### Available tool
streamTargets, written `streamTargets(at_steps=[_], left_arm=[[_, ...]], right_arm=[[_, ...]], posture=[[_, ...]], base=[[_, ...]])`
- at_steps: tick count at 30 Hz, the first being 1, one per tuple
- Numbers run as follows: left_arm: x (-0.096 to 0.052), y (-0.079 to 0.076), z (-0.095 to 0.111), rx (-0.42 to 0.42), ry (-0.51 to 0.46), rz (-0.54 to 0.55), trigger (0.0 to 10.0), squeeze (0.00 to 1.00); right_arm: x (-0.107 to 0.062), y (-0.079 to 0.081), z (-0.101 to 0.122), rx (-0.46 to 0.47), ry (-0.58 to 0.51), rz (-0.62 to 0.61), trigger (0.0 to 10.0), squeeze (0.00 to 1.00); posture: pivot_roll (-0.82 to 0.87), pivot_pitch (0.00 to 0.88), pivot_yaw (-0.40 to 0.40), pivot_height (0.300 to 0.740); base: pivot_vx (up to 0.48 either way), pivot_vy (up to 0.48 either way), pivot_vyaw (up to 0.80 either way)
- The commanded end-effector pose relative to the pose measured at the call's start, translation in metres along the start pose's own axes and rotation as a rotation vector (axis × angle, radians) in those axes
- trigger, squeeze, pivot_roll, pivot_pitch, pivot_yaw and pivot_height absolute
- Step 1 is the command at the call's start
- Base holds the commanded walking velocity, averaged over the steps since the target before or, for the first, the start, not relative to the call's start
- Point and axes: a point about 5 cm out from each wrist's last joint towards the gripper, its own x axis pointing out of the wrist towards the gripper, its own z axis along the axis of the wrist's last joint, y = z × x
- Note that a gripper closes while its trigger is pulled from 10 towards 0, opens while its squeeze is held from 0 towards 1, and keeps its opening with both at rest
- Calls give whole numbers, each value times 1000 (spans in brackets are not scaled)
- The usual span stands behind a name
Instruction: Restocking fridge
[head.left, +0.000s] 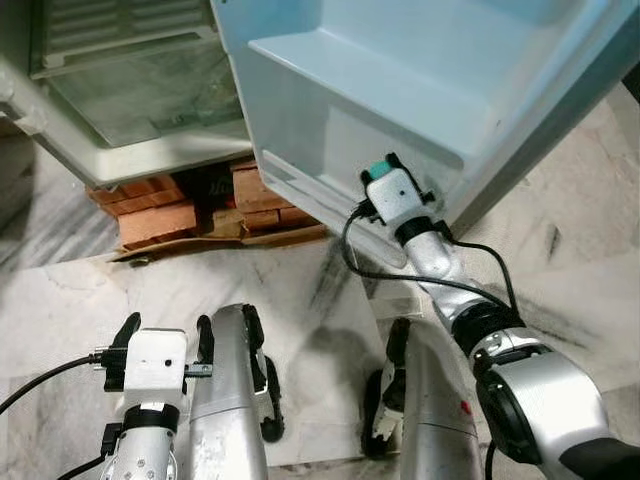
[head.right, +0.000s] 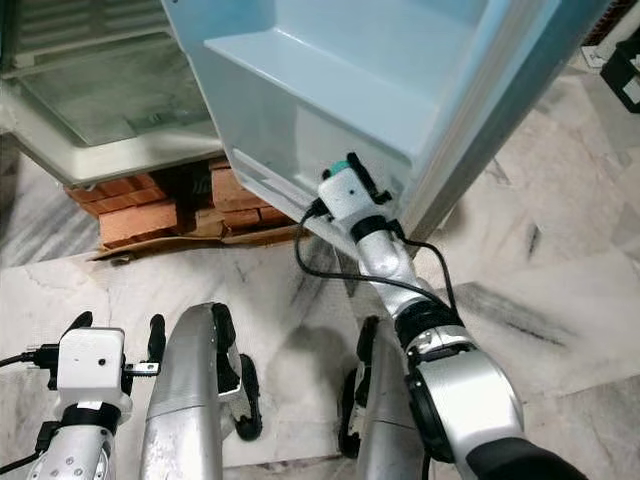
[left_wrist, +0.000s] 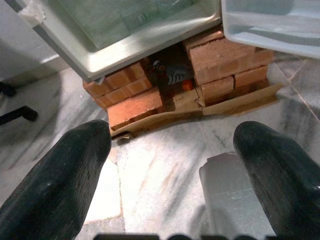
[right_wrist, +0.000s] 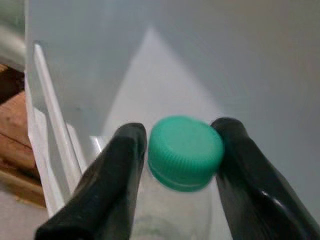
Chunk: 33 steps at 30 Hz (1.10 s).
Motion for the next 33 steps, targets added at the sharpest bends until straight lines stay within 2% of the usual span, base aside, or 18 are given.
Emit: streamTargets(at_steps=[1,8,12,18,21,27,30,31,33], left_arm=[[-3,1,-6,12,34,-10,10000,0],[1,-1,-7,14,35,-20,10000,0],[5,-1,-8,19,30,-18,10000,0],[22,1,-6,26,4,-5,10000,0],[33,0,-5,34,-9,-5,10000,0],[43,-2,-6,40,-26,-4,10000,0],[44,-7,-8,34,-26,-13,10000,0],[43,-10,-10,28,-20,-24,10000,0],[43,-14,-13,22,-11,-44,10000,0]], right_arm=[[-9,0,-17,22,81,2,10000,1000],[-9,-3,-18,9,90,-18,10000,1000],[-3,-5,-7,-6,30,-11,10000,1000],[5,-13,13,-59,-86,34,10000,1000],[3,-16,18,-48,-141,83,10000,1000],[-6,-10,16,-28,-176,155,10000,1000],[-20,2,7,90,-145,218,10000,1000],[-29,10,2,149,-119,248,10000,1000],[-42,20,-1,194,-102,296,10000,1000]], posture=[[153,383,14,570],[152,371,14,570],[151,347,11,570],[130,278,1,570],[117,246,2,570],[93,205,11,570],[70,177,24,570],[63,162,24,570],[55,139,23,570]], base=[[0,0,0],[0,0,0],[0,0,0],[0,0,0],[0,0,0],[0,0,0],[0,0,0],[0,0,0],[0,0,0]])
